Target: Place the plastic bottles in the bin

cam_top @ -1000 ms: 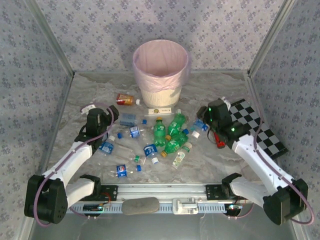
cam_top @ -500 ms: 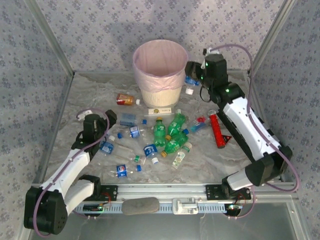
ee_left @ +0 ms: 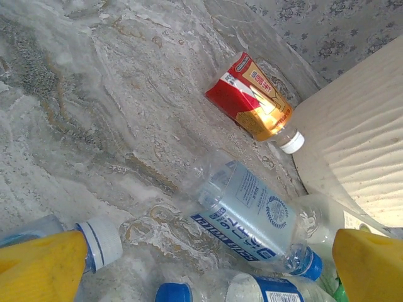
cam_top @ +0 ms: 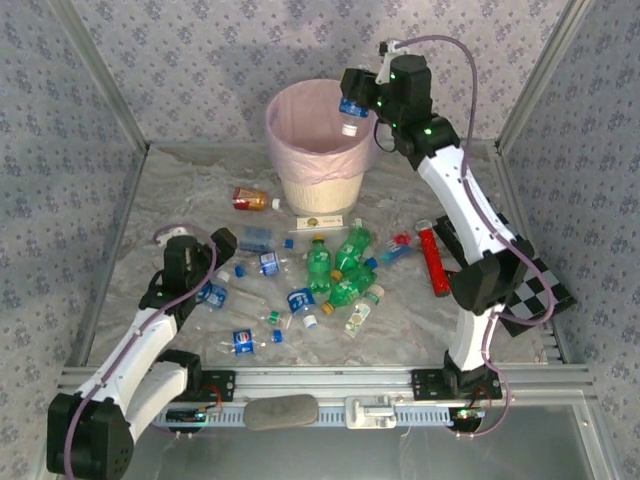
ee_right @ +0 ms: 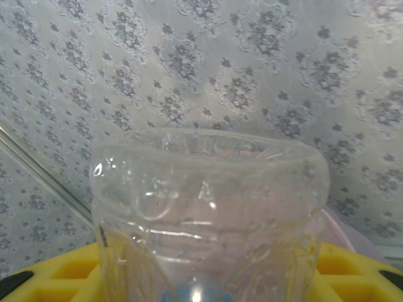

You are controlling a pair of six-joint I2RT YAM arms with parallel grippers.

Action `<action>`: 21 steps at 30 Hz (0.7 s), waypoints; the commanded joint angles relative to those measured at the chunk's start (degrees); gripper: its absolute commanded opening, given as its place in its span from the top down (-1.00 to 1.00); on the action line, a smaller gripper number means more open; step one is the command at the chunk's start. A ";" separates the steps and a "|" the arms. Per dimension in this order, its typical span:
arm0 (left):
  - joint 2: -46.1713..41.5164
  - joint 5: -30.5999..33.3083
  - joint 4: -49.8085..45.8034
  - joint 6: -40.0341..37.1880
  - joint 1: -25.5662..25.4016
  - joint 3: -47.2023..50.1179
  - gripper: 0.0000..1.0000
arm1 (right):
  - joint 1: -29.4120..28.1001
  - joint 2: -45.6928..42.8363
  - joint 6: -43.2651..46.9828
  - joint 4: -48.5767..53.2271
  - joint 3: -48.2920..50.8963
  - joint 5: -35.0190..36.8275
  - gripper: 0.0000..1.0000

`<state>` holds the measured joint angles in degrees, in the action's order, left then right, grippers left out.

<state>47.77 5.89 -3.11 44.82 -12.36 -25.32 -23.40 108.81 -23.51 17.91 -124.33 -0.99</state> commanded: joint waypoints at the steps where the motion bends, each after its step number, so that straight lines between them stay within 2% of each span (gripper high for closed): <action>1: -2.03 -0.39 -3.04 -1.39 -0.02 -0.22 -1.00 | -0.63 5.52 -1.89 3.44 -8.98 -4.08 0.08; 8: -5.70 -0.69 -4.75 -1.41 -0.03 1.45 -1.00 | -1.67 15.92 -2.01 8.23 -19.47 -3.74 0.07; 21: -8.08 -0.68 -6.04 -1.54 -0.03 2.20 -1.00 | -3.32 23.40 -3.39 9.49 -21.08 -1.77 0.05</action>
<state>40.49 5.56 -8.60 44.01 -12.36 -23.40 -25.71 131.15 -26.39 26.59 -142.89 -3.75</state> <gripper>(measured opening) 0.999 0.525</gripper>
